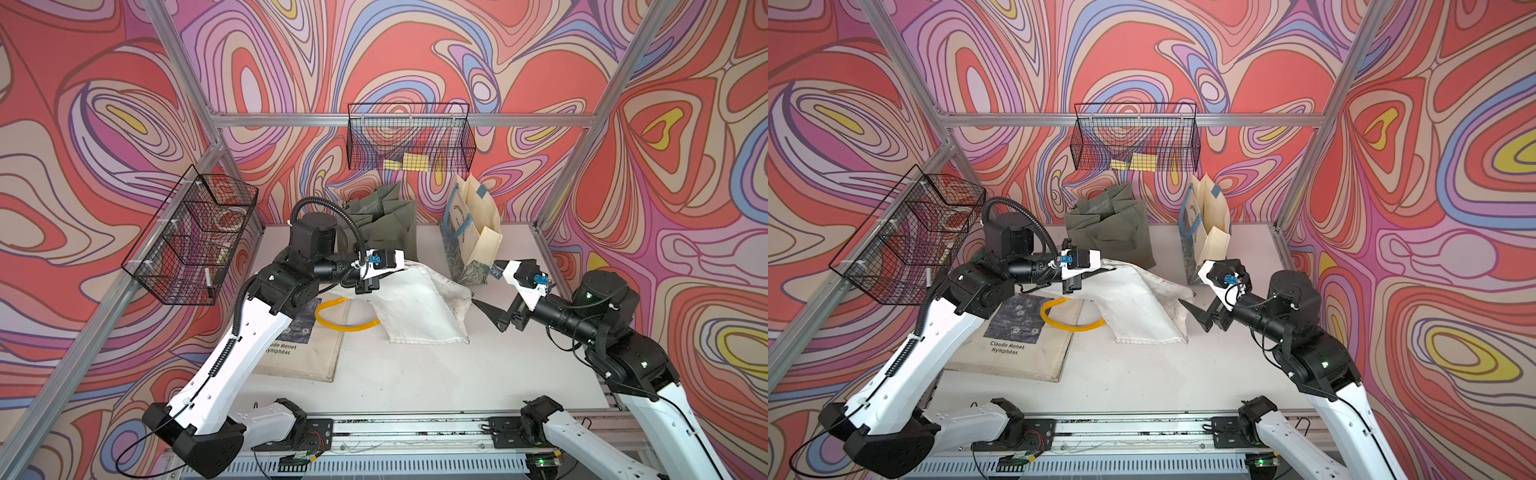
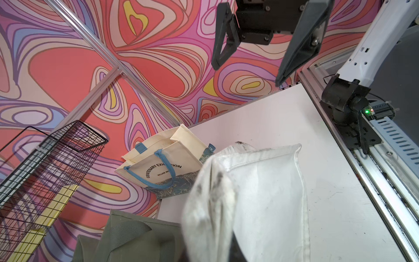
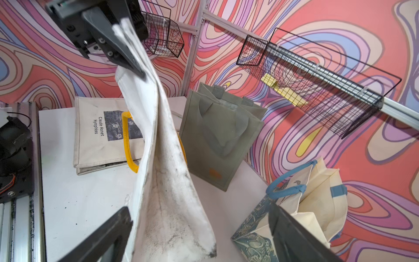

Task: Put away the canvas bag
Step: Press the canvas bag at the center of the board.

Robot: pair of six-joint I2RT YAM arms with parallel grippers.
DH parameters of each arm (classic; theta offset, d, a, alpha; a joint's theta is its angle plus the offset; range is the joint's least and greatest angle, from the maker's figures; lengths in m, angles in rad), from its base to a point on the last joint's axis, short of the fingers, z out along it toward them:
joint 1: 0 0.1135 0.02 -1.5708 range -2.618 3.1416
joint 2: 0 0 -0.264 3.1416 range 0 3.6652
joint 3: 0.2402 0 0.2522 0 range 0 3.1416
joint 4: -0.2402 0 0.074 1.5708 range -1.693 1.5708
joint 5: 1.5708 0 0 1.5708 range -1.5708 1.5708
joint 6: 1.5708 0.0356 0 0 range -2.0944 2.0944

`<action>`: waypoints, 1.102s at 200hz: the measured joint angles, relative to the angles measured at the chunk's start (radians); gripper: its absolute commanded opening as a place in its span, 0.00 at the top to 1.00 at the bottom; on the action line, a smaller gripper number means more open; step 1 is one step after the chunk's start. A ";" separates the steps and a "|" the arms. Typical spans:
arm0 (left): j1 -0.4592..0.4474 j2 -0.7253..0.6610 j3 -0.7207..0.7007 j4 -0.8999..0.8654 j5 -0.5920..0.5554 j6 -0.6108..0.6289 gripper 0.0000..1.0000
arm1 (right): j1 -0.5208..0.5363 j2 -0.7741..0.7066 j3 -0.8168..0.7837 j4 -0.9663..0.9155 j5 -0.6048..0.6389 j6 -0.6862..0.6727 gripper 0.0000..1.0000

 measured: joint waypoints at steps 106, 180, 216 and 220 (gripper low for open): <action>-0.093 0.013 0.036 -0.066 -0.016 0.047 1.00 | 0.000 0.095 -0.134 0.132 -0.144 0.008 0.02; -0.124 0.043 0.082 -0.115 -0.039 0.088 1.00 | 0.000 0.122 -0.135 0.212 -0.278 0.124 0.05; -0.125 0.050 0.084 -0.115 -0.048 0.098 1.00 | 0.000 0.107 -0.144 0.245 -0.325 0.180 0.09; -0.125 0.051 0.084 -0.116 -0.049 0.099 1.00 | 0.000 0.107 -0.150 0.250 -0.328 0.187 0.10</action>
